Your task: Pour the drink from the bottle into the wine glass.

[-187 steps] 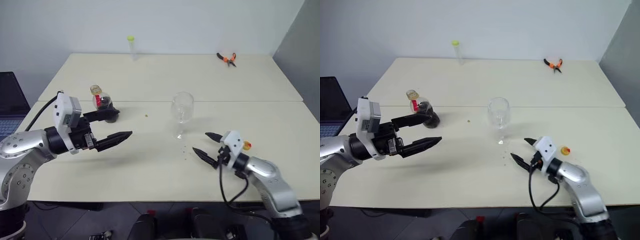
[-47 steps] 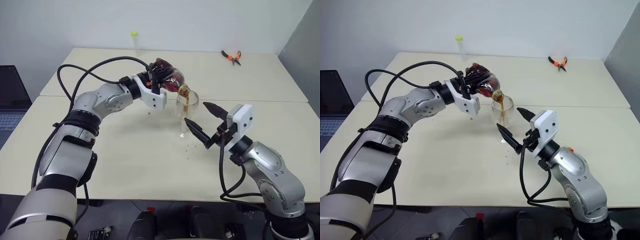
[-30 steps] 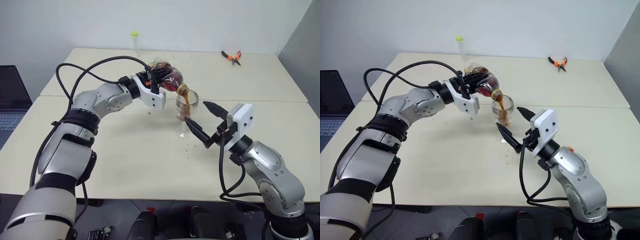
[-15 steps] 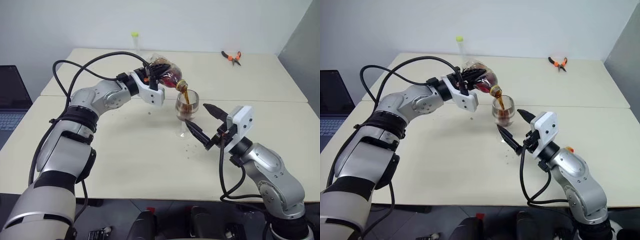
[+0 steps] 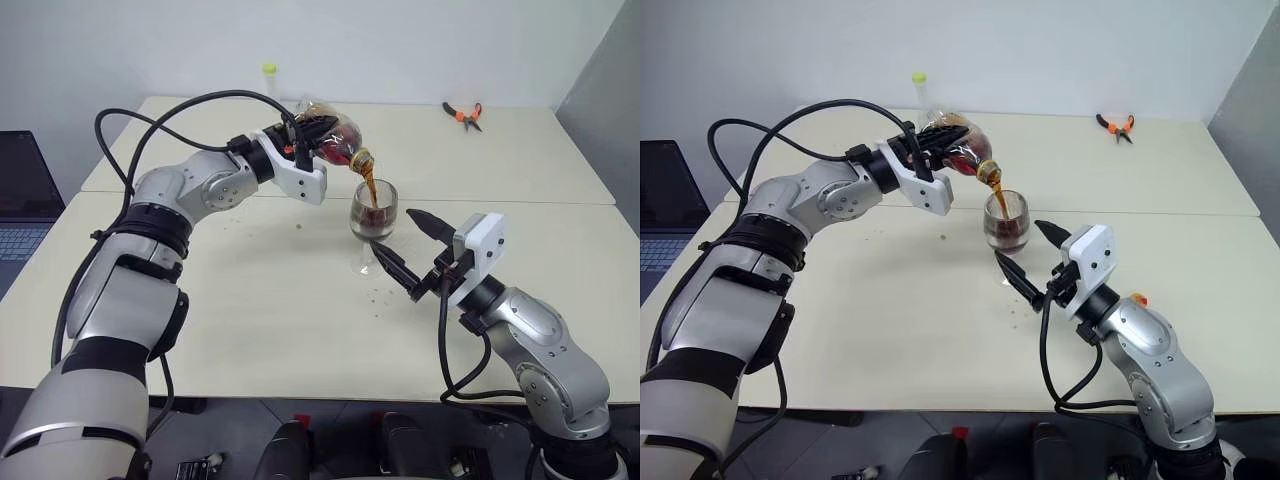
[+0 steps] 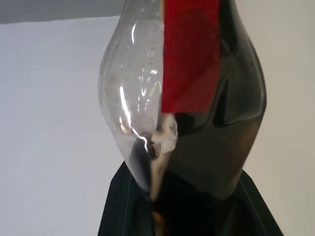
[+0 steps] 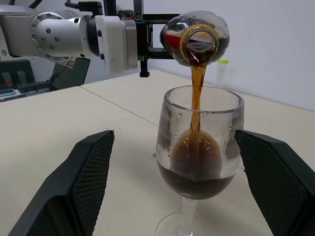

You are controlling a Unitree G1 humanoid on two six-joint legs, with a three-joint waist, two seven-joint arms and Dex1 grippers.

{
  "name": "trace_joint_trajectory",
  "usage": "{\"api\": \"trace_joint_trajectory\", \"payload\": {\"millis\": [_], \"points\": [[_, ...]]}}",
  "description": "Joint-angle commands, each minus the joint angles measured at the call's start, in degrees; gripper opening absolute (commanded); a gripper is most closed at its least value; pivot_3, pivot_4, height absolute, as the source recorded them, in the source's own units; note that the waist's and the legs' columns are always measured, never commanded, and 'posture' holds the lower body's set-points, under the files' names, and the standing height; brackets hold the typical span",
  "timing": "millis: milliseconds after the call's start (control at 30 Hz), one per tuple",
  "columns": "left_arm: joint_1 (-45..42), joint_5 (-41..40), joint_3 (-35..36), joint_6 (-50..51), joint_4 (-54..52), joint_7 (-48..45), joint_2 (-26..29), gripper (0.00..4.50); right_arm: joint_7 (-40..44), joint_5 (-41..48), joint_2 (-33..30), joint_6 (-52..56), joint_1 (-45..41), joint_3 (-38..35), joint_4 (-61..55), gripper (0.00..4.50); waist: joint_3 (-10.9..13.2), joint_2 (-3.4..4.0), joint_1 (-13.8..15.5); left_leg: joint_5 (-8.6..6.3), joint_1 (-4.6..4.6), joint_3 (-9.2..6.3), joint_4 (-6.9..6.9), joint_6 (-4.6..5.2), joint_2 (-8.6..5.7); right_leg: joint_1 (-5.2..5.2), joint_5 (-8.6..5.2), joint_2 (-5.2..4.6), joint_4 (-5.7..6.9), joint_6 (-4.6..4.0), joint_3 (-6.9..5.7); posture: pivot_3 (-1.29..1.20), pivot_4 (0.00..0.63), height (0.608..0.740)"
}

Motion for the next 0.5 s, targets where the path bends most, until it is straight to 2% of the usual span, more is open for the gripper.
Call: {"api": "trace_joint_trajectory", "payload": {"millis": [33, 500], "points": [[-2.3, -0.3, 0.7, 0.2, -0.4, 1.4, 1.0, 0.7, 0.1, 0.3, 0.3, -1.3, -0.7, -0.3, -2.4, 4.21, 0.0, 0.0, 0.0, 0.0, 0.0, 0.0, 0.0, 0.0, 0.0, 0.0, 0.0, 0.0, 0.0, 0.0, 0.0, 0.0, 0.15, 0.74], [-2.0, -1.7, 1.2, -0.1, 0.2, 0.4, 0.7, 0.69, 0.3, 0.3, 0.1, -1.4, -0.8, -0.3, -2.4, 4.21, 0.0, 0.0, 0.0, 0.0, 0.0, 0.0, 0.01, 0.0, 0.0, -0.01, 0.0, 0.0, 0.02, 0.0, 0.0, 0.0, 0.15, 0.74]]}}
